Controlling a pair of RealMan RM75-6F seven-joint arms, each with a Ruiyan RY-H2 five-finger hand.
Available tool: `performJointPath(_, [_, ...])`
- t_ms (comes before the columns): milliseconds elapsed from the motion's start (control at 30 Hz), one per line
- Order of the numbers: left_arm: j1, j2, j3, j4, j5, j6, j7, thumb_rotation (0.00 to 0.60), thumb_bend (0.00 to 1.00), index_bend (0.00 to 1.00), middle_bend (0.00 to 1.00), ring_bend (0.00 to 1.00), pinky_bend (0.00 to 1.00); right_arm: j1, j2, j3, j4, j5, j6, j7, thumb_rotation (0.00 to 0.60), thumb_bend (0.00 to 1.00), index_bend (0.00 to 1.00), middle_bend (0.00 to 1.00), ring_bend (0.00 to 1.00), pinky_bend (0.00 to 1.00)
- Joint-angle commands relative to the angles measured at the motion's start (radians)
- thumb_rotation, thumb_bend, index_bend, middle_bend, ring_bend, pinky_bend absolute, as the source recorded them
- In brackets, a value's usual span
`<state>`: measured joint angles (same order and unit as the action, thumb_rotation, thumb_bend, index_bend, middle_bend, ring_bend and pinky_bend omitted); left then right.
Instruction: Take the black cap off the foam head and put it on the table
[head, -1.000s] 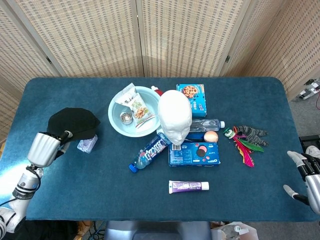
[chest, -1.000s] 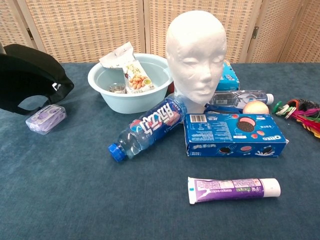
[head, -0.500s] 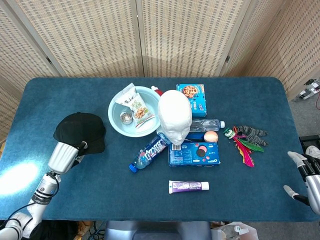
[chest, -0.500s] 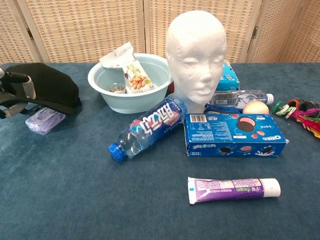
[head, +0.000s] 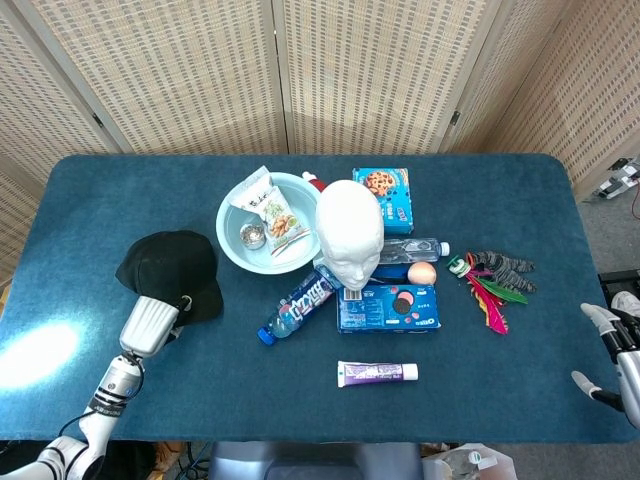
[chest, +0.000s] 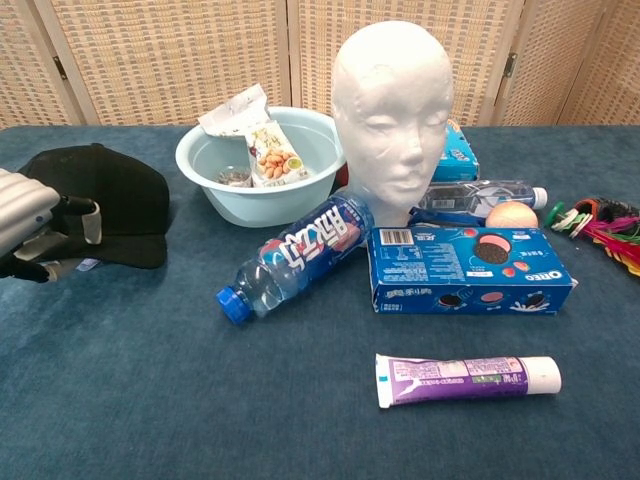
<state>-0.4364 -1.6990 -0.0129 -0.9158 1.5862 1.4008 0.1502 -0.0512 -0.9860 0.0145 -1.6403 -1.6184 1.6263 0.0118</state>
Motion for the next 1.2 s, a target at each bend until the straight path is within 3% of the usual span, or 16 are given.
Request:
performJointPath(33, [0.024, 0.044, -0.005, -0.101, -0.052, -0.047, 0.095, 0.6, 0.21, 0.36, 0.86, 0.96, 1.0, 0.003, -0.003, 0.0, 0.003, 0.001, -0.005, 0.001, 0.6, 0.1, 0.16, 0.22, 0.16, 0.22])
performJointPath(100, [0.034, 0.067, -0.01, -0.15, -0.074, -0.059, 0.14, 0.6, 0.14, 0.27, 0.78, 0.9, 1.0, 0.004, -0.005, 0.001, 0.003, 0.001, -0.007, 0.001, 0.6, 0.1, 0.16, 0.22, 0.16, 0.22])
performJointPath(267, [0.064, 0.129, -0.02, -0.28, -0.118, -0.059, 0.234, 0.6, 0.08, 0.11, 0.6, 0.75, 1.0, 0.009, -0.005, 0.003, 0.003, 0.002, -0.011, 0.0, 0.6, 0.1, 0.16, 0.22, 0.16, 0.22])
performJointPath(467, [0.105, 0.192, -0.029, -0.411, -0.149, -0.024, 0.265, 0.6, 0.08, 0.07, 0.44, 0.62, 1.0, 0.012, -0.006, 0.005, 0.004, 0.009, -0.018, 0.0, 0.6, 0.1, 0.16, 0.22, 0.16, 0.22])
performJointPath(600, [0.135, 0.226, -0.04, -0.465, -0.157, 0.021, 0.25, 0.6, 0.08, 0.07, 0.4, 0.55, 0.99, 0.016, -0.006, 0.005, 0.004, 0.015, -0.028, -0.002, 0.6, 0.1, 0.16, 0.22, 0.16, 0.22])
performJointPath(867, [0.204, 0.274, -0.064, -0.527, -0.16, 0.129, 0.168, 0.6, 0.08, 0.11, 0.37, 0.48, 0.83, 0.033, -0.003, 0.002, -0.005, 0.025, -0.069, -0.017, 0.6, 0.1, 0.16, 0.22, 0.16, 0.22])
performJointPath(1200, [0.296, 0.337, -0.02, -0.611, -0.113, 0.217, 0.073, 0.6, 0.08, 0.17, 0.36, 0.46, 0.76, 0.059, -0.032, -0.009, 0.041, -0.018, -0.088, 0.017, 0.6, 0.1, 0.18, 0.22, 0.16, 0.22])
